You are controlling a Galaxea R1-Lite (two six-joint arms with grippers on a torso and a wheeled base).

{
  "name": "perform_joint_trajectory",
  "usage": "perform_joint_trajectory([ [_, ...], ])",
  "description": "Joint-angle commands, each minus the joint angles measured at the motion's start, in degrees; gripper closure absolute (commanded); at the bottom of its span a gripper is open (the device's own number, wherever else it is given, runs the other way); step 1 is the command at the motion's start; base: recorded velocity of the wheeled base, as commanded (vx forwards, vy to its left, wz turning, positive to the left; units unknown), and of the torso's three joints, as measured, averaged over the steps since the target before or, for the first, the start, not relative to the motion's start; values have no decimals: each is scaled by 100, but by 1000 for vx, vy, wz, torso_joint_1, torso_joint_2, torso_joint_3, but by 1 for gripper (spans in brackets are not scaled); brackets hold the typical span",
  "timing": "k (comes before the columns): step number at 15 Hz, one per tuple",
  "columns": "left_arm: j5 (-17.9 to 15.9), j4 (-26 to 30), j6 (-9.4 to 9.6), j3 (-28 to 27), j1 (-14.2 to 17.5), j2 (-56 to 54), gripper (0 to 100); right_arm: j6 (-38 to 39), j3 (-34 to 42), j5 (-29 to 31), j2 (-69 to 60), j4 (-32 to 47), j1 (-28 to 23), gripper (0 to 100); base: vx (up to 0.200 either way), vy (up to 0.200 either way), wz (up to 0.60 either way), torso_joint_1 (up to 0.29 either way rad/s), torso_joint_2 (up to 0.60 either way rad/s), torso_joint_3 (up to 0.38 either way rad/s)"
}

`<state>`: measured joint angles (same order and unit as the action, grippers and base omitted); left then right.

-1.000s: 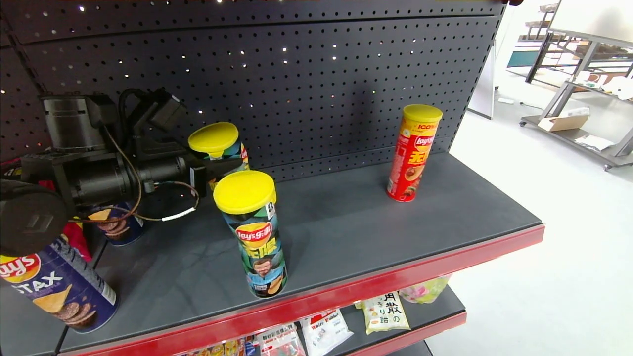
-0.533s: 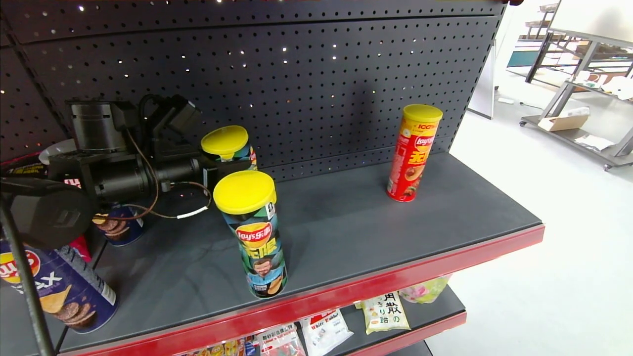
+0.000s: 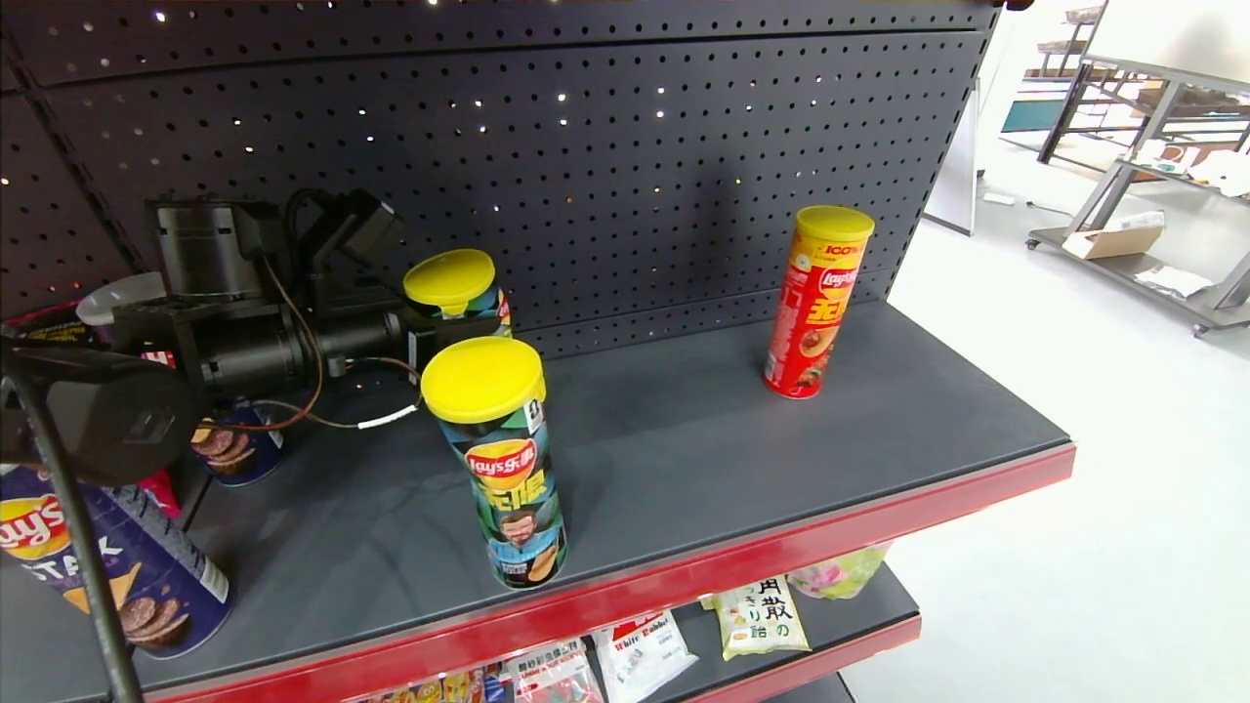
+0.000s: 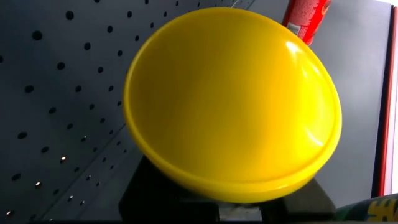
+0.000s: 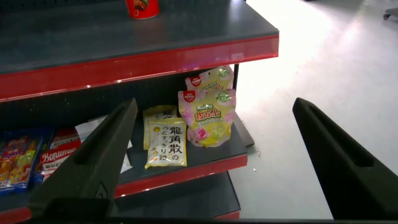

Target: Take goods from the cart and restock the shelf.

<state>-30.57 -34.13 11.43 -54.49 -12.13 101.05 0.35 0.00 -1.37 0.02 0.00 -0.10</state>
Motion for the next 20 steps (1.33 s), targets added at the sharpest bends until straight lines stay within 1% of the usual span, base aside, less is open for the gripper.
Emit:
perform_joint_trajectory([
  [1,-1,3,8,-9,0,11,100,0,0,-4,-2,0,1,0,0,0,0,0,0,0],
  [6,52,-6,8,0,0,3,100,9,0,-4,-2,0,1,0,0,0,0,0,0,0],
  [10,52,-6,166,0,18,3,100,0,0,-4,-2,0,1,0,0,0,0,0,0,0],
  [16,52,3,157,44,9,11,100,0,0,-4,-2,0,1,0,0,0,0,0,0,0],
  [17,52,3,157,44,9,11,0,0,0,-4,-2,0,1,0,0,0,0,0,0,0],
  [20,52,21,149,44,9,-6,0,0,0,-4,-2,0,1,0,0,0,0,0,0,0],
])
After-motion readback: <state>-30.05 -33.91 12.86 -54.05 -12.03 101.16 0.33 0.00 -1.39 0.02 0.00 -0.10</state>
